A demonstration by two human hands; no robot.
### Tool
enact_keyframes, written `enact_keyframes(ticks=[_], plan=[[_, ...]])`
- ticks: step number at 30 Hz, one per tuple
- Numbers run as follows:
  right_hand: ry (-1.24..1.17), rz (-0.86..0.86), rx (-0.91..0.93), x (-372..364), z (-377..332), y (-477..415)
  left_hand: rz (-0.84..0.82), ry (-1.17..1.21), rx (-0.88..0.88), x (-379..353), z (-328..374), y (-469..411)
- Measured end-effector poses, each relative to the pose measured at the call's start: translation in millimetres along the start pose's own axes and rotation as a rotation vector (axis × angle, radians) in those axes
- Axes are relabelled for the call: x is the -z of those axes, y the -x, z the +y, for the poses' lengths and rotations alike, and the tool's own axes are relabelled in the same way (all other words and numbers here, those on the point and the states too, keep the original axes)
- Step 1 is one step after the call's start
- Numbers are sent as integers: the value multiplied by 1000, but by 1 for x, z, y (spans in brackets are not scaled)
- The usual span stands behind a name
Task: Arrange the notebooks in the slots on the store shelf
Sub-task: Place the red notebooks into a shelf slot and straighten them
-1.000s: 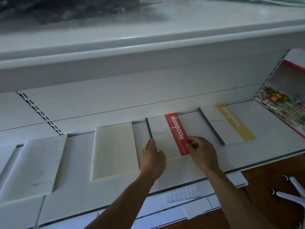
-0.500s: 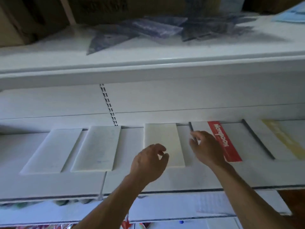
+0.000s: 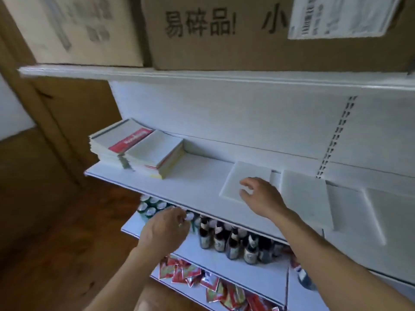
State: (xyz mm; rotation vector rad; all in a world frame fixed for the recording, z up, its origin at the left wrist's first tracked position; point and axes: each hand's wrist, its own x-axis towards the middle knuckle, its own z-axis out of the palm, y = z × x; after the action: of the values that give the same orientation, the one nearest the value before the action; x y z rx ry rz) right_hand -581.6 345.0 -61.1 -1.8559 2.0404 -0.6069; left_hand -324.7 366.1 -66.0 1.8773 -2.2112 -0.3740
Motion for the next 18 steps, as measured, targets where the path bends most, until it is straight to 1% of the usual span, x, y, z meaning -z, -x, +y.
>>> enact_keyframes(ticks=[3, 6, 8, 11, 14, 18], plan=[[16, -58, 64, -41, -69, -24, 37, 14, 105, 26, -70, 5], [42, -104, 105, -72, -125, -52, 93, 32, 140, 43, -122, -1], [48, -110, 128, -89, -153, -72, 92, 36, 161, 49, -149, -13], [38, -102, 177, -115, -187, -108, 62, 22, 166, 57, -185, -43], [8, -58, 199, -142, -212, -152, 69, 29, 180, 65, -214, -88], [79, -62, 234, -172, -240, -214, 51, 47, 158, 79, -245, -148]])
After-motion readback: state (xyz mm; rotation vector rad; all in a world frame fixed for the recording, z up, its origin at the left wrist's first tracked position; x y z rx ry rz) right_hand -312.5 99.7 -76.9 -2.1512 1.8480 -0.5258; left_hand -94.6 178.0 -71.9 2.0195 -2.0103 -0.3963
